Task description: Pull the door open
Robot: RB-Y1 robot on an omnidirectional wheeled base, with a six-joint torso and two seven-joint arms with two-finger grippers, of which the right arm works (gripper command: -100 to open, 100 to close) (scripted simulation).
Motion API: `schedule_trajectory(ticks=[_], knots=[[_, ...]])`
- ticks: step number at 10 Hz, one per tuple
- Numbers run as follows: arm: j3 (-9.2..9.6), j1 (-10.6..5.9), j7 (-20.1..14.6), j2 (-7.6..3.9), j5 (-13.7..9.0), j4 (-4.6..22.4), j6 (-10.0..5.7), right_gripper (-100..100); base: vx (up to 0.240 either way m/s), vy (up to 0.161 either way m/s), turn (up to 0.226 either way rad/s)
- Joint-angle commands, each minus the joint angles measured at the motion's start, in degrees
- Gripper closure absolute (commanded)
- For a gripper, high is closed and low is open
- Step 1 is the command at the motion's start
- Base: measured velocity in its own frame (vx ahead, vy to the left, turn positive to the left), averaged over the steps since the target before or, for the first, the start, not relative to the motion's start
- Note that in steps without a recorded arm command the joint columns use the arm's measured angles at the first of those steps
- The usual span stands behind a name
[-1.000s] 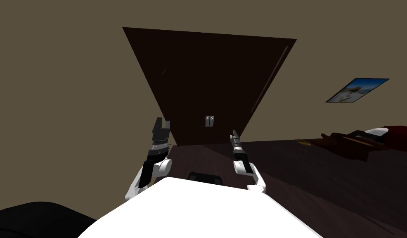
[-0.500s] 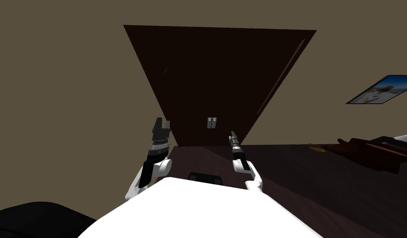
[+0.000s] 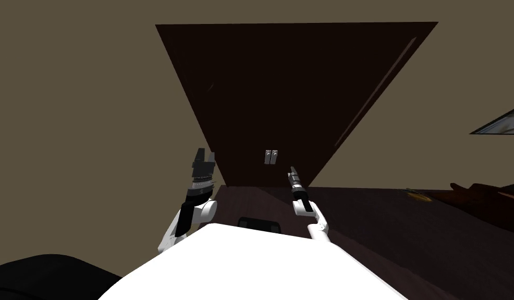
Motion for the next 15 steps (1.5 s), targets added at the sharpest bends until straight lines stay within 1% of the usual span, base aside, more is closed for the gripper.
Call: schedule_trajectory(ticks=[1, 5, 7, 9, 10, 11, 13, 14, 15], knots=[[-0.22, -1.02, -0.9, 0.02, 0.5, 1.9, 0.24, -100, 0.112, 0.013, 0.059], [-0.63, -3.09, -2.7, 0.04, 1.6, 5.9, 0.62, -100, 0.102, 0.016, 0.057], [-0.94, -4.73, -4.0, 0.08, 2.4, 9.0, 0.9, -100, 0.163, 0.026, 0.091], [-1.15, -6.02, -5.1, 0.16, 3.1, 11.3, 1.12, -100, 0.203, 0.007, 0.074], [-1.07, -5.63, -4.6, 0.15, 2.8, 10.5, 1.06, -100, 0.084, -0.01, 0.021], [-2.73, -4.8, -5.2, -1.59, 2.3, 11.5, 1.07, -100, -0.012, 0.003, -0.073], [-4.38, -4.01, -5.7, -3.36, 1.7, 12.6, 0.91, -100, -0.038, -0.002, -0.04], [-5.57, -3.48, -6.0, -4.67, 1.2, 13.3, 0.77, -100, -0.031, 0.0, -0.018], [-6.46, -3.11, -6.3, -5.67, 0.8, 13.9, 0.64, -100, -0.004, 0.003, -0.014]])
